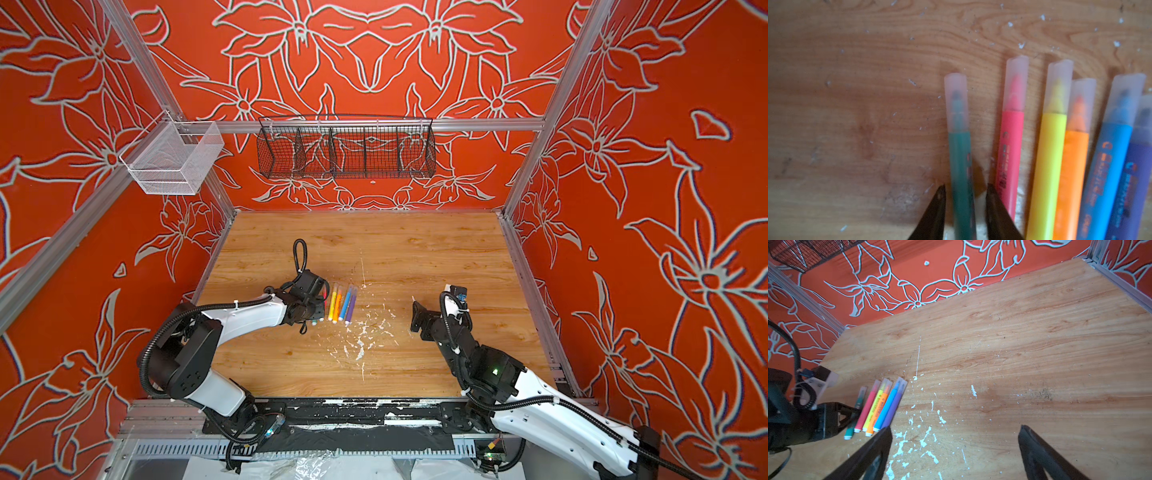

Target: Insert the pens into the pen caps

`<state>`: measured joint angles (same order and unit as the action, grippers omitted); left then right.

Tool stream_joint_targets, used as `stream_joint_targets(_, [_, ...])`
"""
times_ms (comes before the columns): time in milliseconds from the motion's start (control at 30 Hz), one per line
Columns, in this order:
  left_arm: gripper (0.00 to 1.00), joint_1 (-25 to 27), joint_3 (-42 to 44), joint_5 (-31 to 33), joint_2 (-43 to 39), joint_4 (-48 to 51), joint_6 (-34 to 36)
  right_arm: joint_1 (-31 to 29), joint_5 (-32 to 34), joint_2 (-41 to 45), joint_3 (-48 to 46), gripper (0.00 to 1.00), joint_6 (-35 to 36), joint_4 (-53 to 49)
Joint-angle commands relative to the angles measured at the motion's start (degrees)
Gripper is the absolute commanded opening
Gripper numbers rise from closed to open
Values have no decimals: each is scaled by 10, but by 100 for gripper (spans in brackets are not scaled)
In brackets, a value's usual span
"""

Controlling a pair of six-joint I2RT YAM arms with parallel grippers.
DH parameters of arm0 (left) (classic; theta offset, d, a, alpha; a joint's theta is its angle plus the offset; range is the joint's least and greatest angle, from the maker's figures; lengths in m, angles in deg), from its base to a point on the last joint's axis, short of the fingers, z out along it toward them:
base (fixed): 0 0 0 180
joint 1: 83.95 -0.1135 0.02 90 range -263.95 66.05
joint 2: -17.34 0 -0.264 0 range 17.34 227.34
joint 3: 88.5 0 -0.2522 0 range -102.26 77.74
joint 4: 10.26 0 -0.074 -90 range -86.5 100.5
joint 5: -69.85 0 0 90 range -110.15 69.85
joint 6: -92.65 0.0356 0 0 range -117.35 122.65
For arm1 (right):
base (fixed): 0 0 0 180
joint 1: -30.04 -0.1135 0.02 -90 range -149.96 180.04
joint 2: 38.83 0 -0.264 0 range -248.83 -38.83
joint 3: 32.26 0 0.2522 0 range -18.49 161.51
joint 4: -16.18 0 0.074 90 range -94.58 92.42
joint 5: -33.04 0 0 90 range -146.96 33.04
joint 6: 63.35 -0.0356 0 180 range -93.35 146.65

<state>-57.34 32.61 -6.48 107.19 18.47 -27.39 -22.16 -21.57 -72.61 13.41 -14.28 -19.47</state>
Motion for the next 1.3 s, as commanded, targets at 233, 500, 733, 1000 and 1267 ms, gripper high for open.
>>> stream_joint_targets(233, [57, -3, -45, 97, -198, 104, 53, 9, 62, -133, 231, 98, 73, -96])
stream_joint_targets(500, [99, -20, 97, 256, -371, -116, 269, 82, 50, -212, 28, 98, 384, 386])
stream_joint_targets(733, [100, -111, 215, 234, -358, -261, 311, 198, 53, -259, -120, 98, 492, 576])
stream_joint_targets(1000, [99, -138, 320, 144, -279, -491, 359, 262, 36, -383, -116, 97, 536, 623])
stream_joint_targets(1267, [99, -146, 292, 97, -209, -524, 381, 338, 5, -484, -150, 98, 512, 779])
